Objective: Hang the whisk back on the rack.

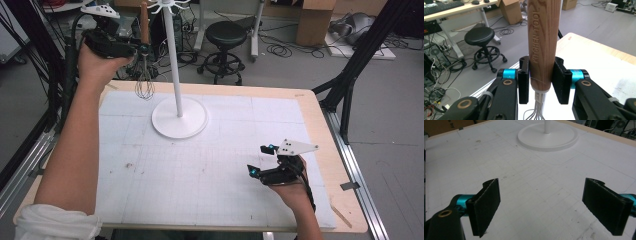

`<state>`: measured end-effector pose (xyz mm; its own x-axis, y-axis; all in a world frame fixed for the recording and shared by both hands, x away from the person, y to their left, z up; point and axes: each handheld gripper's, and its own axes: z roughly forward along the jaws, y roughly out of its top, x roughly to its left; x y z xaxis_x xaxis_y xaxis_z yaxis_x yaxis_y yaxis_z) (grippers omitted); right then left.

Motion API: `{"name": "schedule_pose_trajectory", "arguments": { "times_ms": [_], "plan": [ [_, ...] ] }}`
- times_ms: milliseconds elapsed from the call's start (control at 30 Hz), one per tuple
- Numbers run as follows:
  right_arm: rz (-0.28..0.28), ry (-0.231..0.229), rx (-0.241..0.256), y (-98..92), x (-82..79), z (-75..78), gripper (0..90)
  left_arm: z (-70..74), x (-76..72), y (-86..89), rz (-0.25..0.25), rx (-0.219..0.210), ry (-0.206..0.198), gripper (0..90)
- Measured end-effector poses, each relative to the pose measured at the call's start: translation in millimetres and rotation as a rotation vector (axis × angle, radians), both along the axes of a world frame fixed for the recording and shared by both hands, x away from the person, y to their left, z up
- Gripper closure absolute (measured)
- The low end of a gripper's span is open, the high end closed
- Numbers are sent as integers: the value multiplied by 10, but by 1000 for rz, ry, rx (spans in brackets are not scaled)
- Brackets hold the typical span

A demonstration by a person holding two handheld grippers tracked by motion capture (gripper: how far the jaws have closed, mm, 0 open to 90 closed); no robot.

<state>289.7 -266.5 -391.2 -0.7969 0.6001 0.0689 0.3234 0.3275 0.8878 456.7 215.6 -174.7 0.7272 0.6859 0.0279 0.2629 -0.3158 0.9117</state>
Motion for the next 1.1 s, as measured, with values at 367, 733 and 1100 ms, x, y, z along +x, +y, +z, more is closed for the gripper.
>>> {"name": "schedule_pose_trajectory", "arguments": {
  "times_ms": [367,733,1100],
  "plan": [
    [-1,2,1,5,-5,12,136,19,-77,13,-12,-16,-2,534],
    [5,-10,0,13,-16,26,136,85,-287,-70,-119,5,-1,378],
    [4,-12,-1,33,-24,37,136,19,-501,-18,-200,-24,-10,290]
  ]
}}
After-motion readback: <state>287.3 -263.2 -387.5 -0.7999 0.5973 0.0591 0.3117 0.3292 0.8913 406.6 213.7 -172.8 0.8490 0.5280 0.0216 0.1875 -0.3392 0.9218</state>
